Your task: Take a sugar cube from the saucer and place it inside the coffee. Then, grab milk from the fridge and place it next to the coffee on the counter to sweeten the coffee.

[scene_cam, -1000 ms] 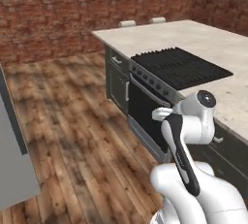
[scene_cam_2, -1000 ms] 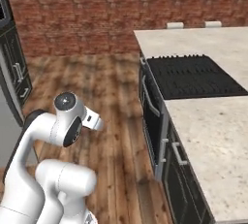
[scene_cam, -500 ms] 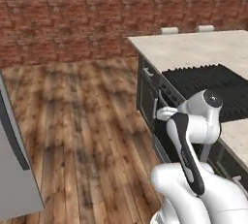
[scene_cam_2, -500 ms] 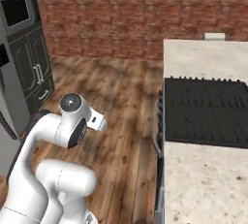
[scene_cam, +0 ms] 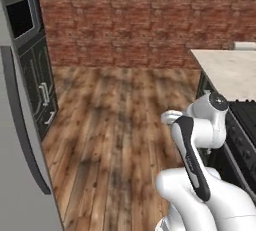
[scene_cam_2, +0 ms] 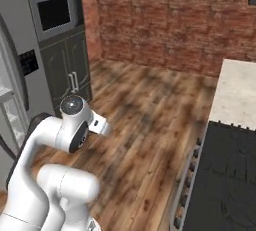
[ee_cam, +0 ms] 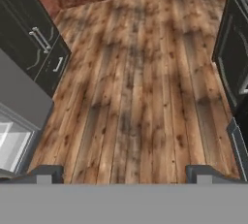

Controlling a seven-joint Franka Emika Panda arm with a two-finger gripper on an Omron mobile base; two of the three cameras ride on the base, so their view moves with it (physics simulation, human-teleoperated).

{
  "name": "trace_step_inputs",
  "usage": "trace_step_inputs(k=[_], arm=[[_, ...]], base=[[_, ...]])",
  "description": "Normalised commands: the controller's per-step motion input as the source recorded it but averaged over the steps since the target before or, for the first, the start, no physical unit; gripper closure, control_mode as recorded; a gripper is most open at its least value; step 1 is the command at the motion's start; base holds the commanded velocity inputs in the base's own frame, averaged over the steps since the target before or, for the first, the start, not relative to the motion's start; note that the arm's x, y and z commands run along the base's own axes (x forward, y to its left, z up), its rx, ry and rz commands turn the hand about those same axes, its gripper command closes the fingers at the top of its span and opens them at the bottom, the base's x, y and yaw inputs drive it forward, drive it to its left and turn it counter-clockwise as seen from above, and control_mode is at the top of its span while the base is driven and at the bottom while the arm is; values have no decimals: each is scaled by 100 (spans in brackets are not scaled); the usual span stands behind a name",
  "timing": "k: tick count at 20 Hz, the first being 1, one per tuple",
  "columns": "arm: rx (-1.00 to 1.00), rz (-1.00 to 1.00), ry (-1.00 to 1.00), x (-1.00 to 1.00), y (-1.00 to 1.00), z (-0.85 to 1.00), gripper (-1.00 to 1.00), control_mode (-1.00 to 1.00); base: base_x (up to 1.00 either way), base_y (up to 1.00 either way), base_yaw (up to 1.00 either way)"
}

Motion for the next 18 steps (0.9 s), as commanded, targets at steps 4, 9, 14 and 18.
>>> trace_step_inputs(k=[4, 9, 14, 18], arm=[[0, 0, 0, 0, 0, 0, -100, 100], [0, 0, 0, 0, 0, 0, -100, 100], [0, 0, 0, 0, 0, 0, -100, 100], [0, 0, 0, 0, 0, 0, -100, 100]], base=[[100, -60, 33], [100, -50, 35], [100, -39, 40], [100, -31, 46]])
